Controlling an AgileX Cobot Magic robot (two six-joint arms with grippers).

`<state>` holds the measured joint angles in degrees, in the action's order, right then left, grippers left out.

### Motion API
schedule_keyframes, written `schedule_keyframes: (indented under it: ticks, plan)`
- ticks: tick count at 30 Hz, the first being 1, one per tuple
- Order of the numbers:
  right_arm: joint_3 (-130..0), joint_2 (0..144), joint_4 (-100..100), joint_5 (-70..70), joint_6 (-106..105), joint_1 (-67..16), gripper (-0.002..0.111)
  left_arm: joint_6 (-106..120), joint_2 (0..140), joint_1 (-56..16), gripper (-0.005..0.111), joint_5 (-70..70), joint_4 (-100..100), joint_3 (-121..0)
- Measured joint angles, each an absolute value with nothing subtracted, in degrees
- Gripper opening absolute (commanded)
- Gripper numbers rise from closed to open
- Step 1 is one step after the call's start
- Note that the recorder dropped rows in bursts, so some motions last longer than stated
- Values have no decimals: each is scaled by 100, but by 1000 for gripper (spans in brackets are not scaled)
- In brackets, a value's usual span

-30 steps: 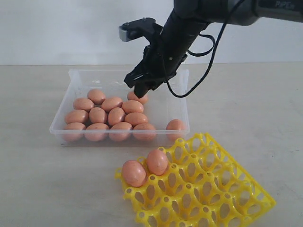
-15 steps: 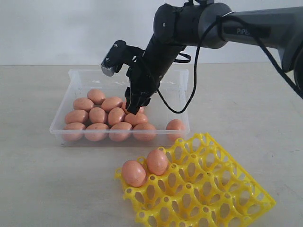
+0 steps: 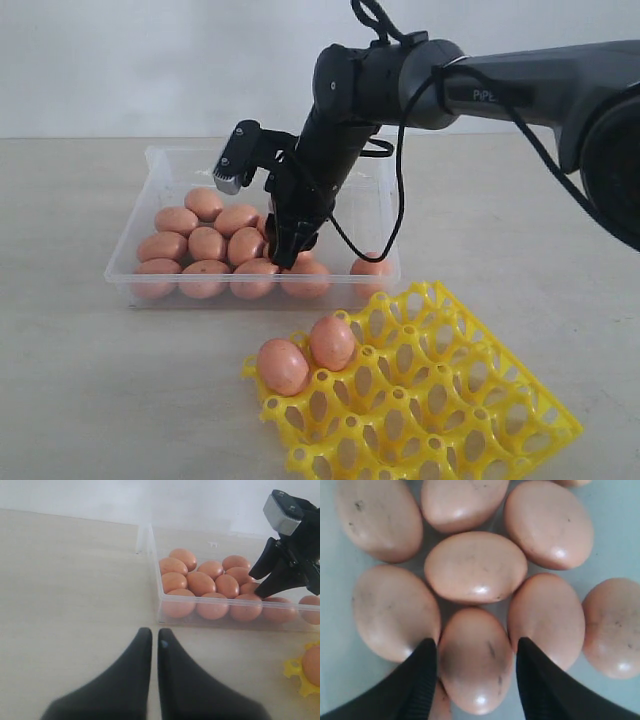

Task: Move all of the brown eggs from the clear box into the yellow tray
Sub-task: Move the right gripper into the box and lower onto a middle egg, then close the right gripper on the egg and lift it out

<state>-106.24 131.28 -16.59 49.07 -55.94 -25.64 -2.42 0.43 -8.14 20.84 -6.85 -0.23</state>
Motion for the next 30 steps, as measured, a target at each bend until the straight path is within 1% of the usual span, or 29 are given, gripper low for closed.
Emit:
schedule_keyframes:
  ticks: [14, 15, 17, 21, 30]
  plan:
    - [-10671, 13384, -1521, 4609, -5457, -2564, 42, -242, 43, -814, 4, 2084, -685, -23]
    - [-10671, 13384, -1521, 4610, -5457, -2564, 40, -242, 43, -814, 4, 2084, -685, -23]
    - [-10671, 13393, -1521, 4590, -5457, -2564, 31, -242, 43, -814, 4, 2084, -685, -23]
    - [-10671, 13393, -1521, 4564, -5390, -2564, 0, -242, 43, -814, 4, 2084, -685, -23]
    - [-10671, 13393, -1521, 4510, -5121, -2564, 0, -242, 43, -814, 4, 2084, -685, -23]
